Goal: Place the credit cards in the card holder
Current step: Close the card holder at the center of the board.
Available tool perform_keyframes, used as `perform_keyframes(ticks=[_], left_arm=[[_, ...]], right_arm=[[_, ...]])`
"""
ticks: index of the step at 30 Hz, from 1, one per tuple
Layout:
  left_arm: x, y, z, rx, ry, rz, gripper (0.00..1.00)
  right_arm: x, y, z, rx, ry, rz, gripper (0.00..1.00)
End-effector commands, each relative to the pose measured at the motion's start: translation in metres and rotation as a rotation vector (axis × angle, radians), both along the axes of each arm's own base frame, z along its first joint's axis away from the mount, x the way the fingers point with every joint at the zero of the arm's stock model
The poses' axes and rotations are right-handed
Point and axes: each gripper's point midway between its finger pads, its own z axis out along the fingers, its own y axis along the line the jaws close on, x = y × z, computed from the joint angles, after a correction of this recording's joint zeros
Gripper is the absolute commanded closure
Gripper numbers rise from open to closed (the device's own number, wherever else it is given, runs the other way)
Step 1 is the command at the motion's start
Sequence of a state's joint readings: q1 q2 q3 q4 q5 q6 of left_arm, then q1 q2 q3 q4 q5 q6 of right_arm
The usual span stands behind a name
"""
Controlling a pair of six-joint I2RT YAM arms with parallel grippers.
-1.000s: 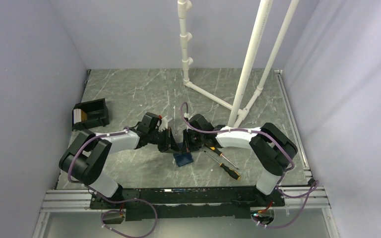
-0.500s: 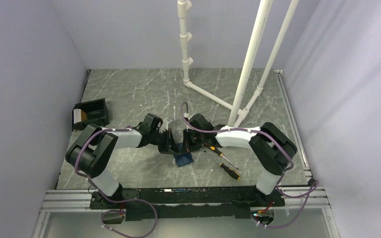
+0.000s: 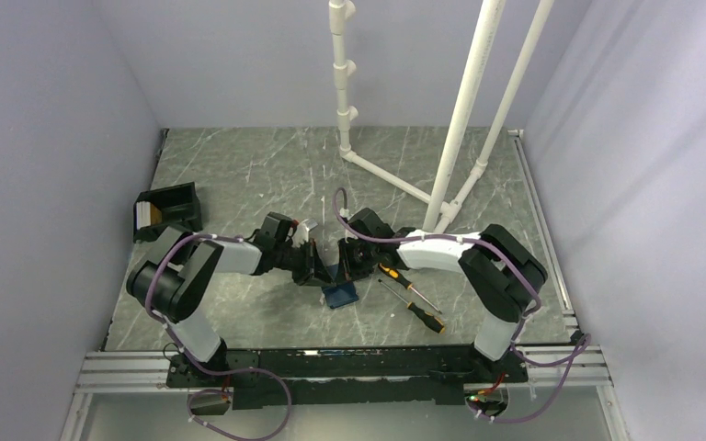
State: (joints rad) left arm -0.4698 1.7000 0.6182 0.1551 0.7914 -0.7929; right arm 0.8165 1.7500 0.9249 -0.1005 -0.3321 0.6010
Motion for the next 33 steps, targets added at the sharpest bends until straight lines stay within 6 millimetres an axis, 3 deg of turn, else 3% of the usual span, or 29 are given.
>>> perform_keyframes(ticks=[1,8,14,18,21,23,27,29,33], left_arm=[[-0.025,0.067,-0.098,0.445,0.076,0.123,1.00],[-0.045,0.100,-0.121,0.587,0.127,0.232,1.00],[-0.061,0.114,-0.135,0.638,0.189,0.300,1.00],[-0.053,0.097,-0.128,0.538,0.159,0.266,1.00],[-0.036,0.073,-0.099,0.416,0.098,0.226,1.00],[-0.020,0.061,-0.067,0.349,0.026,0.214,1.00],[0.006,0.045,0.011,0.254,-0.132,0.191,0.76],[0.015,0.042,0.048,0.222,-0.207,0.186,0.70],[0.016,0.045,0.098,0.201,-0.304,0.171,0.58]], right_arm=[[0.005,-0.008,-0.030,-0.089,-0.002,-0.011,1.00],[0.009,-0.003,-0.028,-0.120,-0.033,0.008,1.00],[0.007,0.005,-0.032,-0.149,-0.032,0.035,1.00],[0.009,0.003,-0.026,-0.153,-0.049,0.040,1.00],[0.019,0.007,-0.001,-0.146,-0.113,0.065,1.00],[0.027,0.011,0.024,-0.132,-0.171,0.083,0.90],[0.044,0.018,0.081,-0.100,-0.288,0.108,0.68],[0.049,0.019,0.107,-0.086,-0.339,0.108,0.61],[0.047,0.013,0.136,-0.067,-0.386,0.118,0.48]])
